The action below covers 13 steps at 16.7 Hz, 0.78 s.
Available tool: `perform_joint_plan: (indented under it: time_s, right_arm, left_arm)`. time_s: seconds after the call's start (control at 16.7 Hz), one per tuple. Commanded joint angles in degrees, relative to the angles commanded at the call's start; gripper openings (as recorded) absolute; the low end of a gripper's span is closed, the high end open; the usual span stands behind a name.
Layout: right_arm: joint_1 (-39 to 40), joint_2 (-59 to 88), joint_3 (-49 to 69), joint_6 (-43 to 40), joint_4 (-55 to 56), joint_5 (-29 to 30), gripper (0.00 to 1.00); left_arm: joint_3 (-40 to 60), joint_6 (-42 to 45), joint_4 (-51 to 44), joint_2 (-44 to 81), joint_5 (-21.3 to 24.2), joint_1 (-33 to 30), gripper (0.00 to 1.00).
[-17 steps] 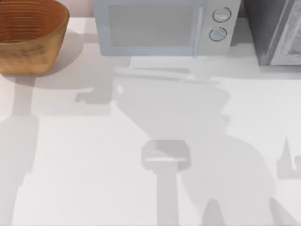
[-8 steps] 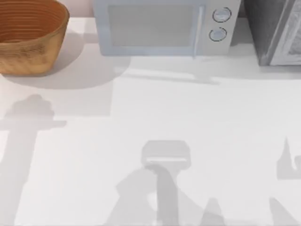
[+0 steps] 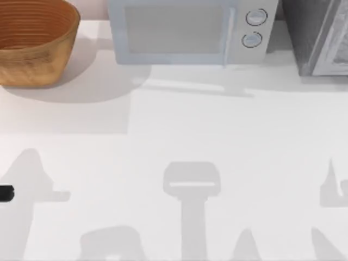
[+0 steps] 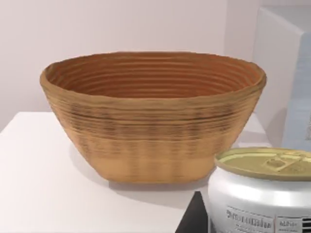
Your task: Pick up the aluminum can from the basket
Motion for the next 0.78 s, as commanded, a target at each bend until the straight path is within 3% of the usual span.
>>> perform_joint_plan:
  time_s: [0.24, 0.78]
  right_arm:
    - [0.0, 0.0, 0.0, 0.0, 0.0, 0.0, 1.00]
    - [0.0, 0.0, 0.0, 0.0, 0.0, 0.0, 1.00]
  left_arm:
    - [-5.3, -0.2, 2.8, -5.3, -0.6, -0.3, 0.00]
    - [-5.3, -0.1, 2.9, -2.2, 0.0, 0.1, 0.00]
